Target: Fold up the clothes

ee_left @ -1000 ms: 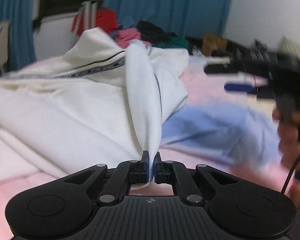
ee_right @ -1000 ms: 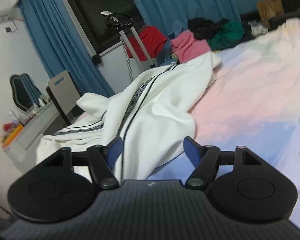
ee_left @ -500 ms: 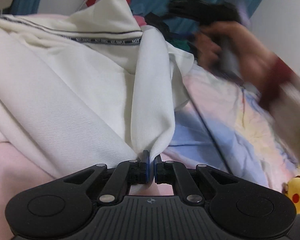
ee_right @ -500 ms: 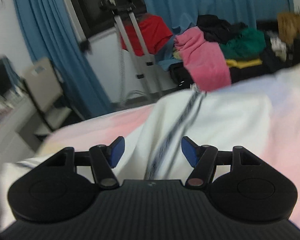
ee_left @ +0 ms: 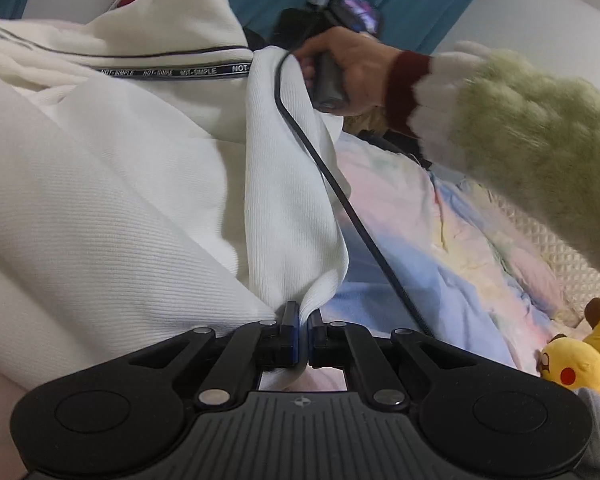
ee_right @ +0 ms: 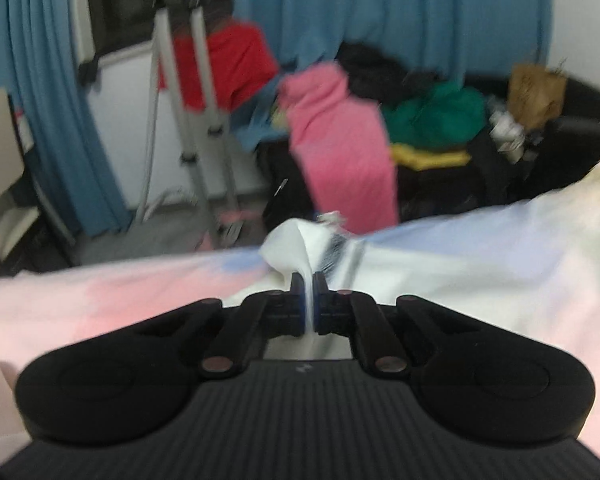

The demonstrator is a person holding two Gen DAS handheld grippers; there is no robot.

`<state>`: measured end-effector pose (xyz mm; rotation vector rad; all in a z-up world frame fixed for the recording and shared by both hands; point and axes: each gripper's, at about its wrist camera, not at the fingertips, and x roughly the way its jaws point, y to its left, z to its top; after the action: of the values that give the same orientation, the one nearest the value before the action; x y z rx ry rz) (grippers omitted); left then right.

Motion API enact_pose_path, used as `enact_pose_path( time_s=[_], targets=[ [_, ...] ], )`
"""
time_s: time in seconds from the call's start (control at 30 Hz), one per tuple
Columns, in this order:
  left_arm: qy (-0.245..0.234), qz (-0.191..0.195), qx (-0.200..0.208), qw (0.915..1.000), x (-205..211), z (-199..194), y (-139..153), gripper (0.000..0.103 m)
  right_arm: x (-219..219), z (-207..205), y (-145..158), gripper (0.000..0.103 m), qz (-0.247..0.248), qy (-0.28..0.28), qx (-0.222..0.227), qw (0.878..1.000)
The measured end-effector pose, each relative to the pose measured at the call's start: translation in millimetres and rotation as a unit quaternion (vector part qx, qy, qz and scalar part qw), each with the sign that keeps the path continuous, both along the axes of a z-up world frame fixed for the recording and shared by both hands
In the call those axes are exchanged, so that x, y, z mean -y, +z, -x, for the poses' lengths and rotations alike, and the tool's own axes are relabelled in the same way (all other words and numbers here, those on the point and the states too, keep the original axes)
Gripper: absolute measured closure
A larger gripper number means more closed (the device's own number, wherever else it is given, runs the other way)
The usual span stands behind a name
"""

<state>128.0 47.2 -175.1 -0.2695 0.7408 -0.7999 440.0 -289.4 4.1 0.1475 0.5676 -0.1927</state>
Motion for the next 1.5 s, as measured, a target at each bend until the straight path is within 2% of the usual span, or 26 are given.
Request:
enact_pose_path(
  time_s=[0.17, 0.27, 0.37, 0.43, 0.57, 0.7, 0.77, 0.83, 0.87, 0.9, 0.93, 0.97, 1.13, 1.17, 1.23, 1.27, 1.37, 1.43, 1.5],
  targets=[
    [0.007, -0.022, 0.034, 0.9992, 4, 15, 13, 0.099, 66, 85, 38, 0.097, -0.045, -0.081, 0.088, 0.992],
    [0.018, -0.037, 0.055, 0.9976, 6, 30, 24, 0.099, 113, 161, 46, 0.097, -0.091, -0.141, 0.143, 0.975],
    [0.036, -0.053, 0.070, 0.9955, 6, 45, 35, 0.099, 155, 239, 27, 0.097, -0.150, -0.205, 0.148, 0.956],
    [0.048, -0.063, 0.076, 0.9940, 8, 53, 41, 0.099, 180, 282, 2, 0.097, -0.207, -0.235, 0.134, 0.940],
    [0.070, -0.083, 0.077, 0.9911, 6, 60, 42, 0.099, 222, 352, -60, 0.097, -0.337, -0.277, 0.097, 0.894],
    [0.089, -0.103, 0.077, 0.9877, 15, 60, 44, 0.099, 244, 374, -106, 0.095, -0.442, -0.260, 0.057, 0.856],
    [0.093, -0.114, 0.079, 0.9860, 18, 66, 45, 0.098, 246, 379, -120, 0.094, -0.477, -0.267, 0.056, 0.835],
    [0.097, -0.121, 0.080, 0.9847, 19, 73, 47, 0.098, 247, 376, -127, 0.093, -0.500, -0.260, 0.063, 0.824],
    [0.099, -0.121, 0.078, 0.9845, 19, 73, 47, 0.097, 247, 375, -131, 0.090, -0.512, -0.256, 0.067, 0.817],
    [0.102, -0.122, 0.076, 0.9844, 20, 72, 47, 0.097, 248, 373, -135, 0.081, -0.521, -0.252, 0.069, 0.812],
    [0.103, -0.123, 0.075, 0.9842, 20, 71, 46, 0.097, 247, 370, -136, 0.073, -0.519, -0.247, 0.066, 0.816],
    [0.104, -0.122, 0.073, 0.9843, 20, 71, 46, 0.097, 247, 368, -137, 0.060, -0.516, -0.242, 0.063, 0.819],
    [0.108, -0.117, 0.065, 0.9851, 19, 69, 45, 0.097, 252, 357, -131, 0.059, -0.459, -0.254, 0.066, 0.849],
    [0.108, -0.115, 0.064, 0.9854, 19, 68, 44, 0.097, 255, 356, -131, 0.061, -0.447, -0.253, 0.068, 0.855],
    [0.109, -0.112, 0.063, 0.9857, 20, 66, 43, 0.097, 262, 351, -131, 0.081, -0.421, -0.259, 0.071, 0.866],
    [0.109, -0.111, 0.063, 0.9858, 20, 66, 42, 0.097, 266, 348, -131, 0.094, -0.408, -0.266, 0.072, 0.871],
    [0.107, -0.104, 0.059, 0.9870, 22, 63, 43, 0.097, 274, 343, -128, 0.096, -0.383, -0.284, 0.077, 0.876],
    [0.106, -0.098, 0.053, 0.9880, 22, 61, 44, 0.096, 280, 349, -127, 0.097, -0.375, -0.298, 0.093, 0.873],
    [0.112, -0.078, 0.024, 0.9904, 15, 60, 49, 0.092, 284, 355, -129, 0.097, -0.371, -0.311, 0.102, 0.869]
  ],
)
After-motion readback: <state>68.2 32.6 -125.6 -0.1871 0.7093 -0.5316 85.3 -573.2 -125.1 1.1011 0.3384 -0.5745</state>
